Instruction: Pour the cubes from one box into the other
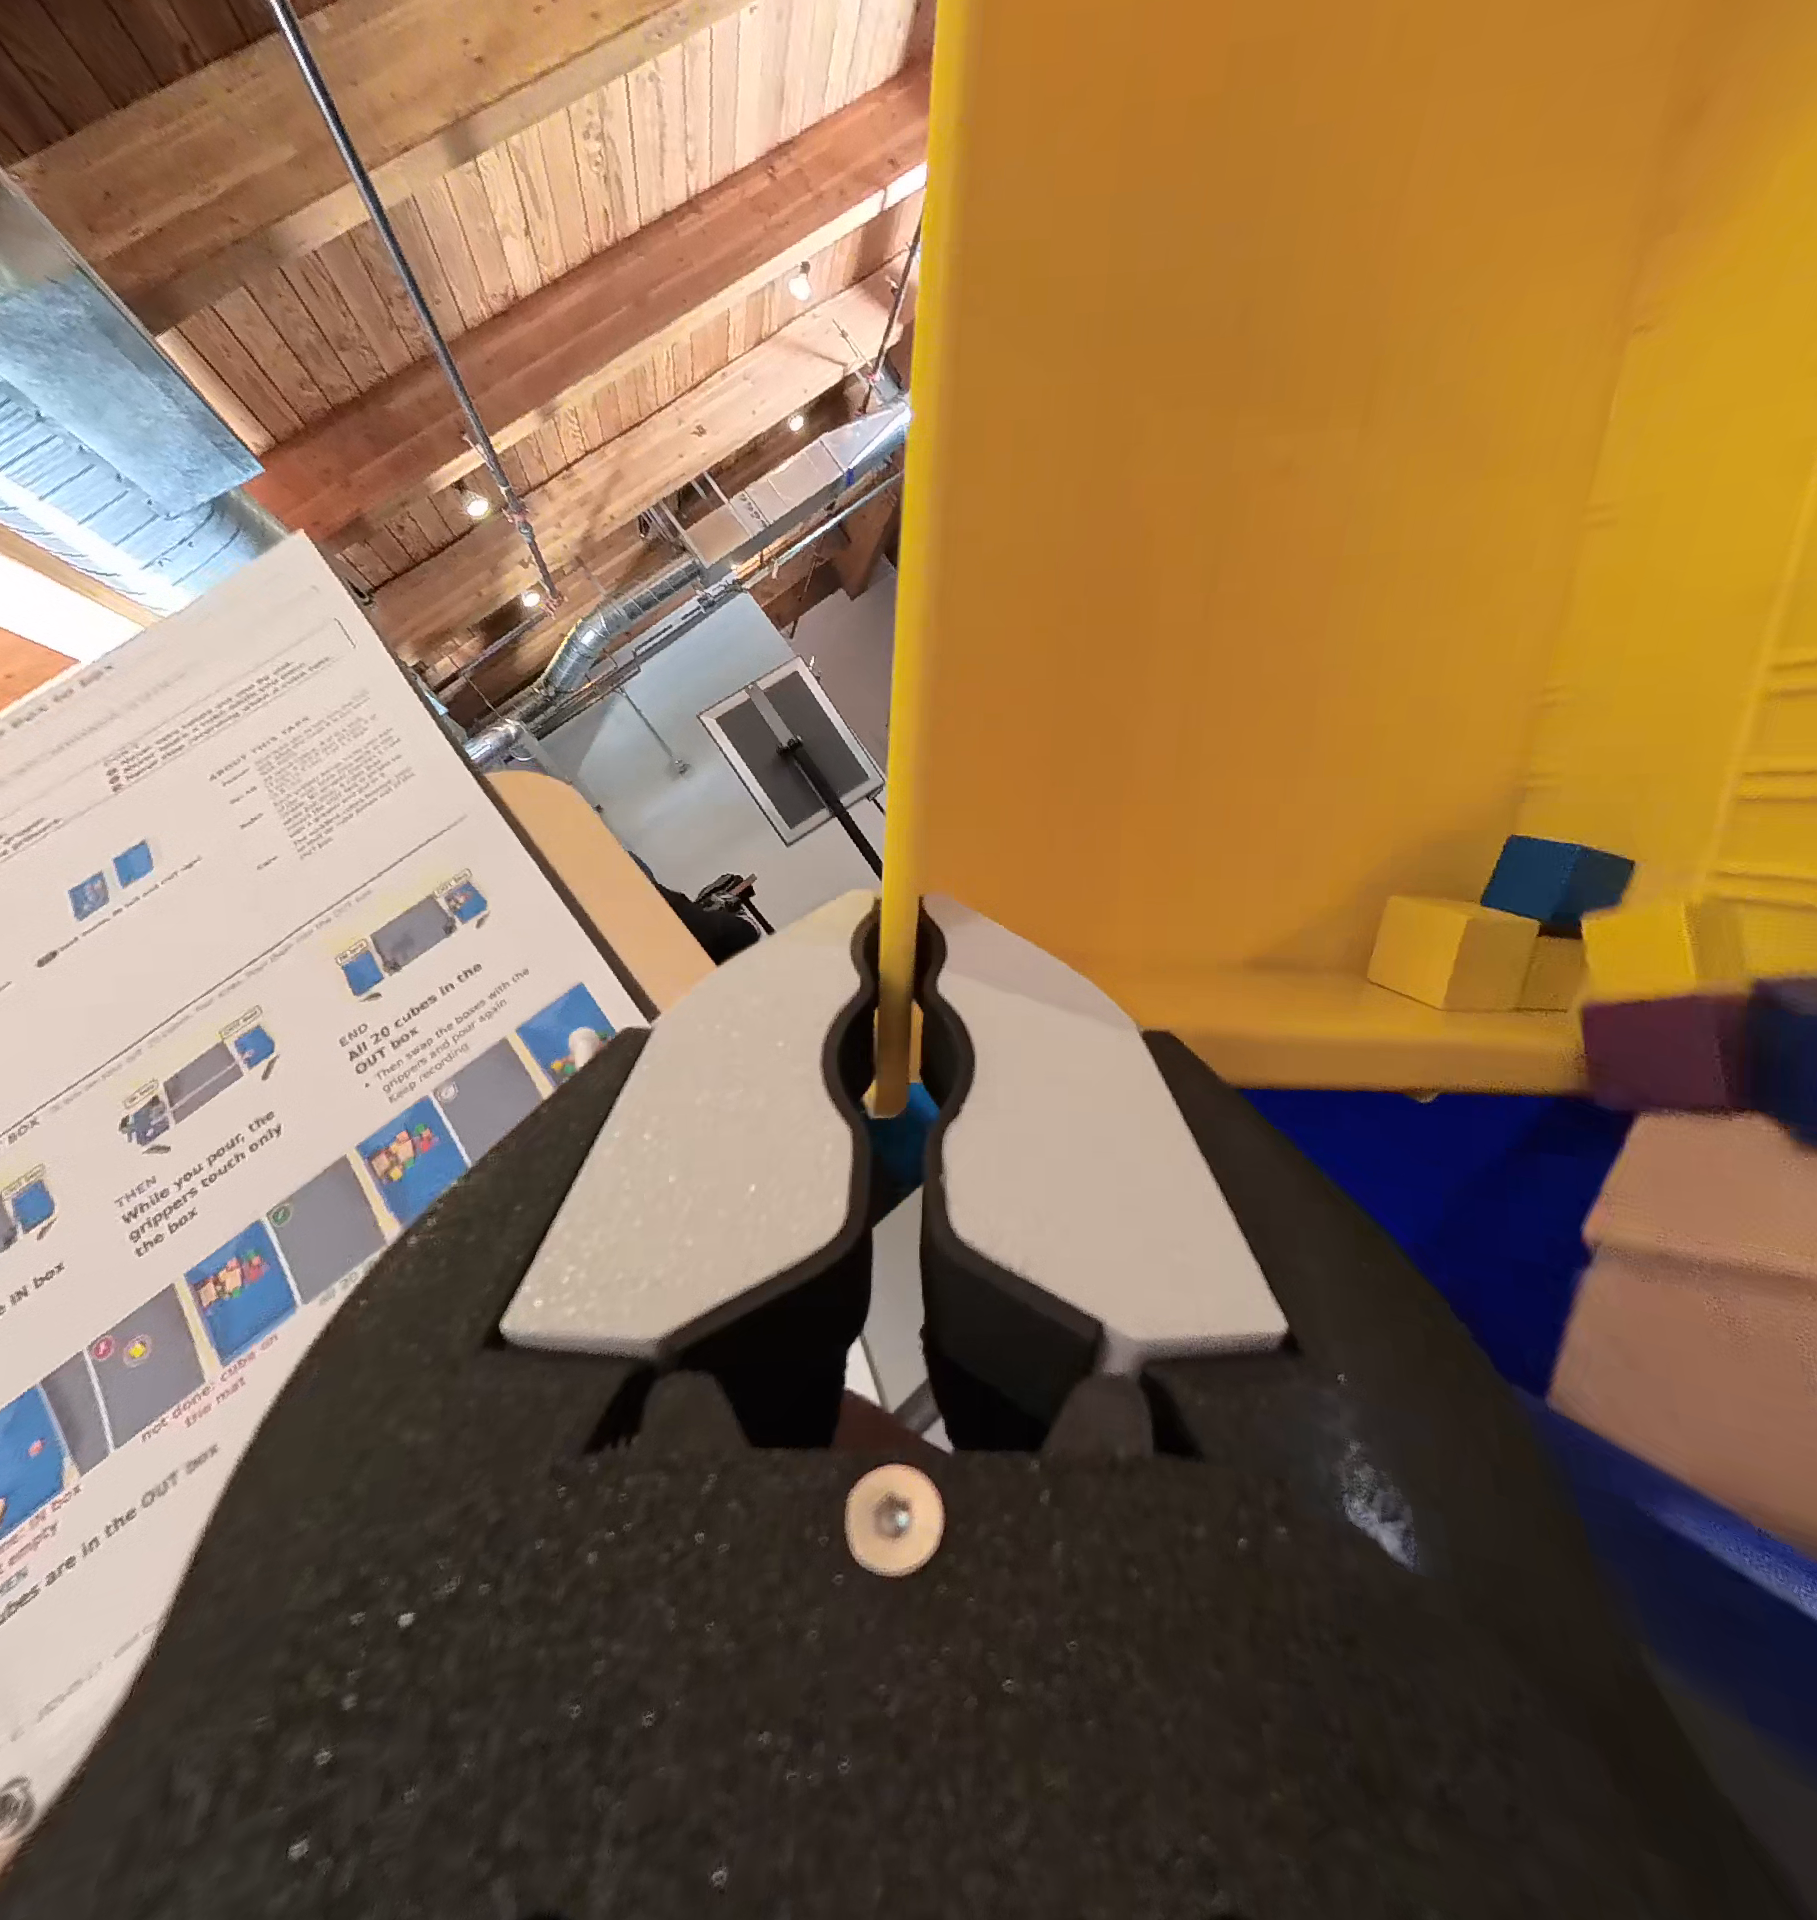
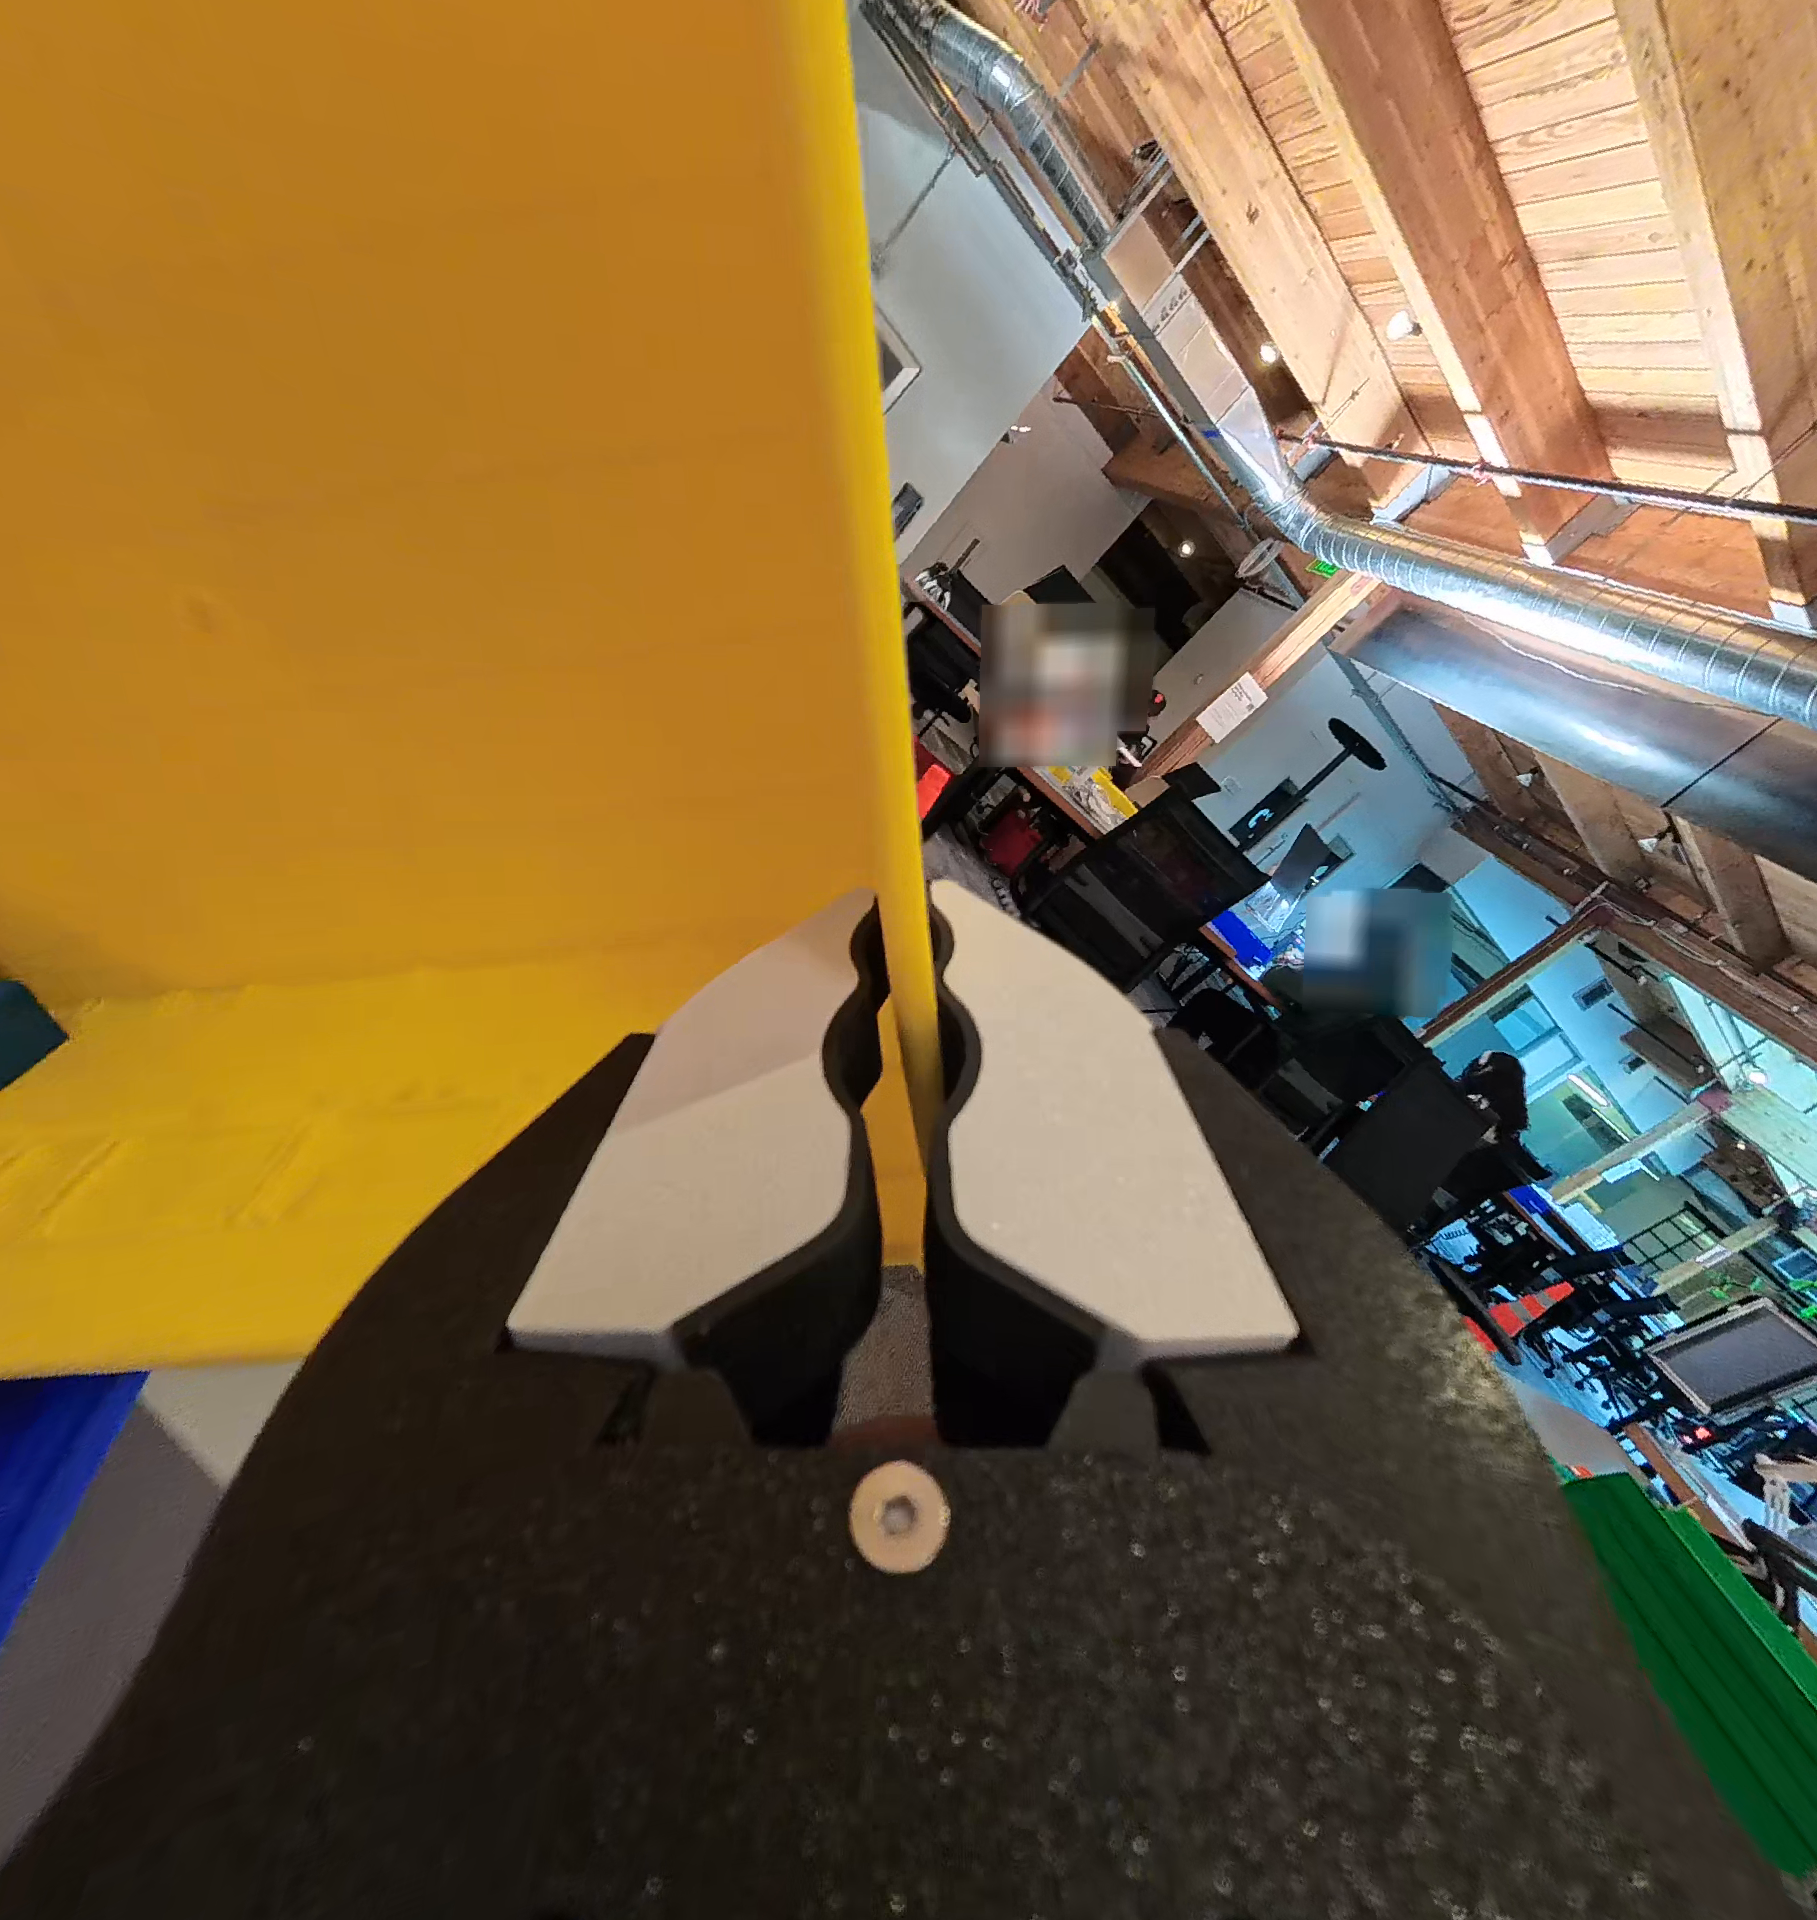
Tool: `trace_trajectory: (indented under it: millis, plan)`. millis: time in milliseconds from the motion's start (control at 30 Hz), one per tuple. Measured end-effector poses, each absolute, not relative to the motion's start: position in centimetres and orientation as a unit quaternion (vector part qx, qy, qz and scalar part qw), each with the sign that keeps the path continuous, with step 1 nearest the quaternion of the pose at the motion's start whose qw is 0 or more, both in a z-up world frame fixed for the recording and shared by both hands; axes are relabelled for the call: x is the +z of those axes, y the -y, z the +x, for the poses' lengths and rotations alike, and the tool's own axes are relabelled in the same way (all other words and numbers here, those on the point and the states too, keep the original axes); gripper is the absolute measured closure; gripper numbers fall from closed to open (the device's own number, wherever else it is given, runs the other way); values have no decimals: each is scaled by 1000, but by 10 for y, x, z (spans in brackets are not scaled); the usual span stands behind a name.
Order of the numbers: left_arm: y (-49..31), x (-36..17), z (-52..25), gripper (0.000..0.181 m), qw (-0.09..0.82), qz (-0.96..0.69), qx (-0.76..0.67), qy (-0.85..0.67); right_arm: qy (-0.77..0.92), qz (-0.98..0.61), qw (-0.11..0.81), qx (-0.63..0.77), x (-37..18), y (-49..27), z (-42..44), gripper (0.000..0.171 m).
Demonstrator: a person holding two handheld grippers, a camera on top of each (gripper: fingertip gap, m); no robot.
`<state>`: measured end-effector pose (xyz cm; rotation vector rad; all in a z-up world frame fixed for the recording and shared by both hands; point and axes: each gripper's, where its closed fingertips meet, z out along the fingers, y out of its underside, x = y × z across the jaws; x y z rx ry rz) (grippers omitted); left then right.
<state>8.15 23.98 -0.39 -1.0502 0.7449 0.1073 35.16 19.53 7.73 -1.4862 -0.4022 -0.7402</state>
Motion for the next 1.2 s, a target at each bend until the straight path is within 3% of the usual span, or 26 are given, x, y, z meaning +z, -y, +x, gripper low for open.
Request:
trace_trajectory:
  millis: [300,767,1000,1200]
  plan:
    - [-208,50,81,179,867,-395,82,-292,162,-536,741,-372,157,-149,339,166]
    - [-200,84,55,179,864,-416,76,-273,160,-538,750,-349,189,-145,314,166]
    - [-161,143,-71,177,814,-506,83,-273,257,-619,694,-262,253,-168,191,167]
    - [-105,89,-278,178,699,-683,102,-185,438,-693,545,-175,190,-212,-37,168]
